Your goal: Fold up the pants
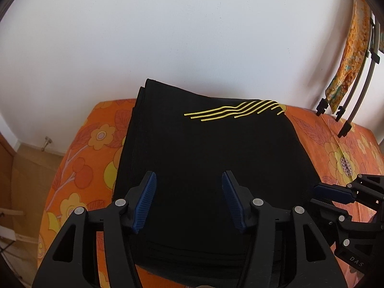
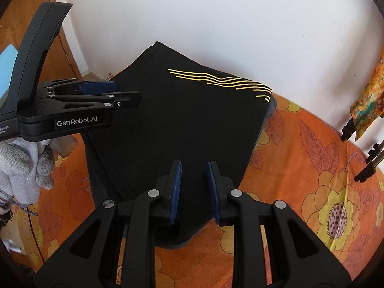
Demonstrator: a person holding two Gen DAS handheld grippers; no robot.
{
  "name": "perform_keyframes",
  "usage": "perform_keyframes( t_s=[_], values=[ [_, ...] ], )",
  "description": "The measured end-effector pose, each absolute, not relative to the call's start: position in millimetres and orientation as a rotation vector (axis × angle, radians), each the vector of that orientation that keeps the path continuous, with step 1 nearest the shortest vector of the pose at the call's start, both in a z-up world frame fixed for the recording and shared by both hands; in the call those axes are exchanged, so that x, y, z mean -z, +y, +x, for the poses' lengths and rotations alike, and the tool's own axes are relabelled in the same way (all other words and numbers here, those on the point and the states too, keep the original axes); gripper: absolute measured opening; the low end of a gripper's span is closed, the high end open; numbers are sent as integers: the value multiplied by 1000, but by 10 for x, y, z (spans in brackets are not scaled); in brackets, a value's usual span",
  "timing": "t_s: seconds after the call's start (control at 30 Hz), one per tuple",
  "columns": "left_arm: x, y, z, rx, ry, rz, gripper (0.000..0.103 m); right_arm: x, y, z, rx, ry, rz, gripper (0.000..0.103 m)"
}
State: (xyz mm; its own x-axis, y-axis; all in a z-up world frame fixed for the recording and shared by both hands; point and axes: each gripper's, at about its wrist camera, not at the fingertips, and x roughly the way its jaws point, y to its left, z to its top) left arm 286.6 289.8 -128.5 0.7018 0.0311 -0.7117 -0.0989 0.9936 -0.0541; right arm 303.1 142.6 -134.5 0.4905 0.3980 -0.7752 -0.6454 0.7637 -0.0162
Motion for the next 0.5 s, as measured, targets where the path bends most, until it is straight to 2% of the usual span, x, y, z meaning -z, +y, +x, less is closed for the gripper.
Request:
perform_keyframes(
  t_s=[0.07,0.13,0.5],
  values=[
    [1333,2884,2777,-71,804,-107,57,1346,1376,2947,-647,847,-336,23],
    [1384,2844,2707,-68,822,-111,63,1338,1328,2880,-651,853,-335,23],
    [1360,2686,2376,-82,847,-156,63,1149,1115,2577,-625,854,-317,23]
  ],
)
